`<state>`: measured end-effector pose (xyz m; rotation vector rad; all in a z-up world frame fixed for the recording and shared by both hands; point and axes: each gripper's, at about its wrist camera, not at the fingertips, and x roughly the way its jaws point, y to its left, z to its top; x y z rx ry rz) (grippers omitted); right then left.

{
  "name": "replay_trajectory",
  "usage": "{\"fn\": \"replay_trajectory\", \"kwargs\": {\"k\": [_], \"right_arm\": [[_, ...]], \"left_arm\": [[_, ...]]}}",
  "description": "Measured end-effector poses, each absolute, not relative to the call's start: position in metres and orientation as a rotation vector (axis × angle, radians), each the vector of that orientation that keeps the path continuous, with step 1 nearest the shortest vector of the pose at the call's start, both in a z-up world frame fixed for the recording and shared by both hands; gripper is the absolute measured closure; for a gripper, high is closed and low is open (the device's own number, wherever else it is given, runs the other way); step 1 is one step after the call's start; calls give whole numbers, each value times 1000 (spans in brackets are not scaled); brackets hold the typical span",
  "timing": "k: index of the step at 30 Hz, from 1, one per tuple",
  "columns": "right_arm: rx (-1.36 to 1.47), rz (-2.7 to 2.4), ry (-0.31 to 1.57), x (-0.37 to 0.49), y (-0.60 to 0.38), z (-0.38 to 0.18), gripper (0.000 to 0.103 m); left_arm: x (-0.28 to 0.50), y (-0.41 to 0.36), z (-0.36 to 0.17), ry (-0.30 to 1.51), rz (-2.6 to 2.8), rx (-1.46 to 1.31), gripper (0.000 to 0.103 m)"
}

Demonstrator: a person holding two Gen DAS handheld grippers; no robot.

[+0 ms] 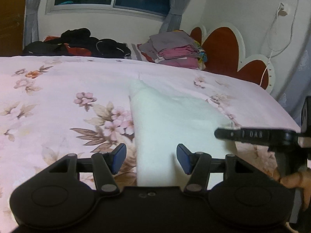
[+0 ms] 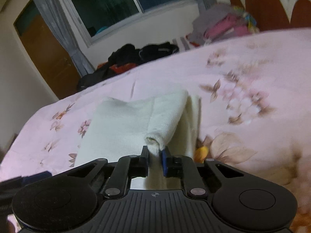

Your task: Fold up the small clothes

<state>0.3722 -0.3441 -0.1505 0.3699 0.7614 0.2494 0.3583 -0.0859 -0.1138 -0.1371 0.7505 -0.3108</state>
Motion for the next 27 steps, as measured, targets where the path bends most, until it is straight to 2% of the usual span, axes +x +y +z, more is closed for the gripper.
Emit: {"fn": "replay_trajectory", "kwargs": {"k": [4,13,19,23,27], "right_arm": [[332,221,819,375,-346,-171,91],[244,152,781,368,-337,-162,91],[205,187,805,373,-336,-157,90],[317,227,834,349,-354,-152,90],[291,255,875,319,-346,-150,90]], "left_arm": [[366,-98,-129,792,-331,-130,46],[373,-105,-164,936,-341,-198,46],[367,-108,-165,951,-338,-225,46],[361,-101,-163,962,-354,-233,46],[353,-91,-160,964,-356,-247,46]]}}
